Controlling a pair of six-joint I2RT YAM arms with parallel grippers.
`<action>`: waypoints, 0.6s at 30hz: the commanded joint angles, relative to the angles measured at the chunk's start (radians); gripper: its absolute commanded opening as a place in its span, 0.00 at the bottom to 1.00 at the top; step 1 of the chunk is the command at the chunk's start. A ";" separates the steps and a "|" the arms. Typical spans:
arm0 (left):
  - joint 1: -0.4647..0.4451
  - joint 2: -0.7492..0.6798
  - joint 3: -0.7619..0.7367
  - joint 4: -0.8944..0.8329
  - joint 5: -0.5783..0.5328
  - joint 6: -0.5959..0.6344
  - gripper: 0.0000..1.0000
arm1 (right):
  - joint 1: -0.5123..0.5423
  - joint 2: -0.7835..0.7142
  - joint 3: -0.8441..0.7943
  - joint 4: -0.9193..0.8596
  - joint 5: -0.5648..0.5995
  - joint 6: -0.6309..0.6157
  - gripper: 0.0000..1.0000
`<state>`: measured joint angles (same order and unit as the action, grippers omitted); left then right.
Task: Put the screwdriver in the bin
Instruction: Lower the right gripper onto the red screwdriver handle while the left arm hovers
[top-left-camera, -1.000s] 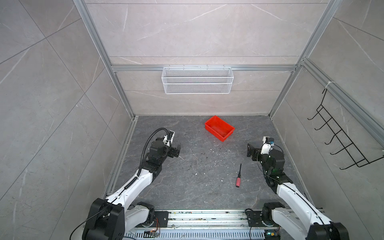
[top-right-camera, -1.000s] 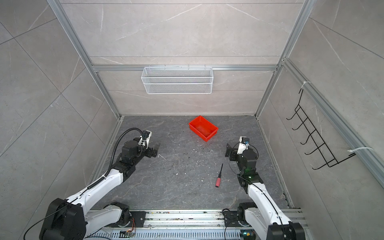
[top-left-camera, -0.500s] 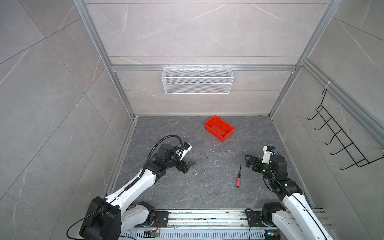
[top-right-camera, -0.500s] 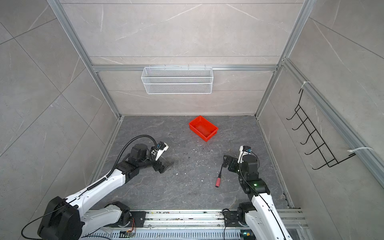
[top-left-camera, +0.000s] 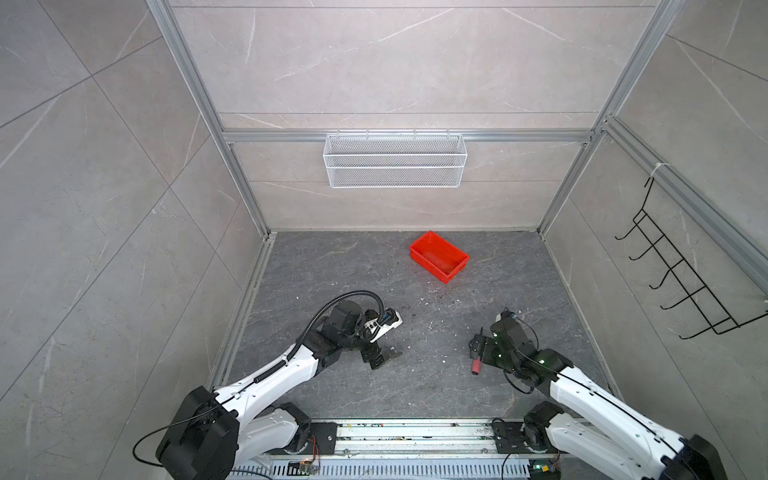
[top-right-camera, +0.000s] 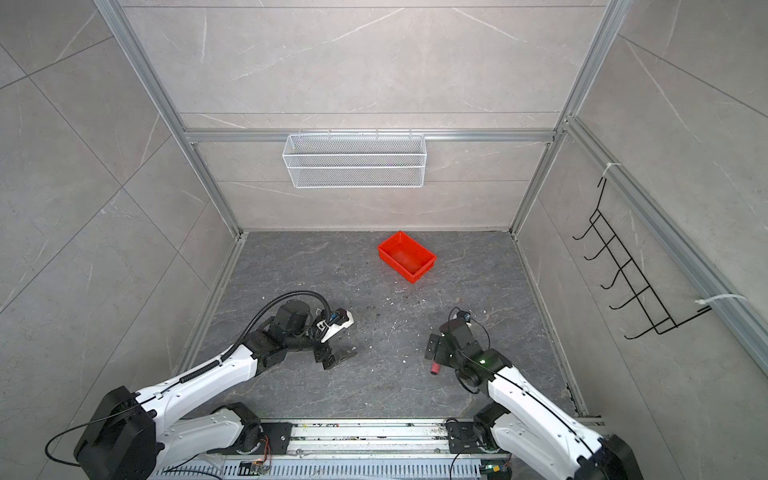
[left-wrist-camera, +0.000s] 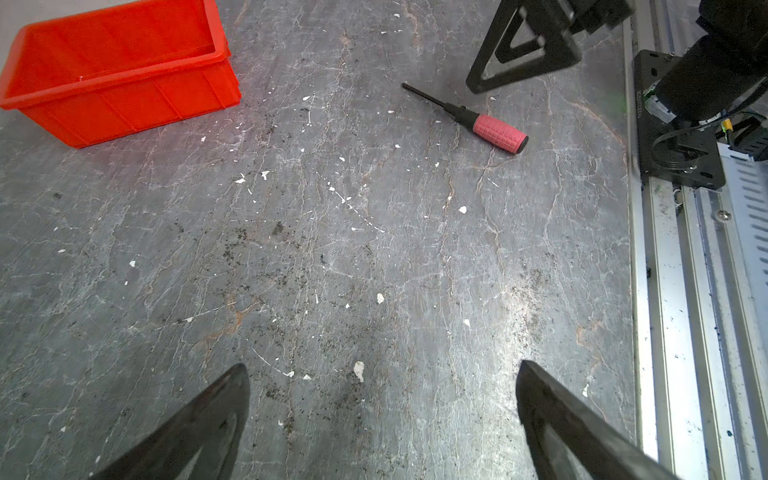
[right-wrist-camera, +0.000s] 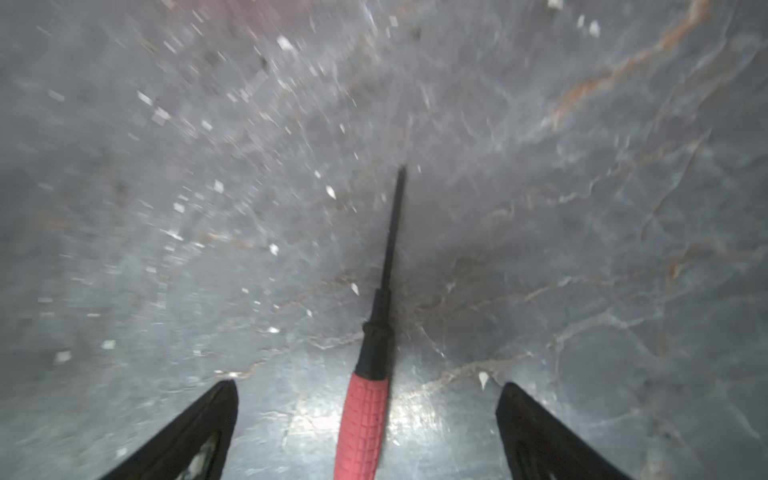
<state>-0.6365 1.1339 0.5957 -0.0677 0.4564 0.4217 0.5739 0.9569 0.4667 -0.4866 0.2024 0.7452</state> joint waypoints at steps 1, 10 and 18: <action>-0.005 -0.018 -0.001 -0.001 0.042 0.038 1.00 | 0.088 0.115 0.061 -0.020 0.139 0.108 0.99; -0.011 -0.040 -0.019 0.017 0.099 0.040 1.00 | 0.198 0.320 0.107 -0.025 0.192 0.256 0.93; -0.016 -0.034 -0.013 0.016 0.115 0.040 1.00 | 0.200 0.389 0.093 0.011 0.161 0.300 0.75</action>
<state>-0.6483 1.1179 0.5800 -0.0669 0.5331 0.4393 0.7689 1.3254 0.5594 -0.4873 0.3553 0.9947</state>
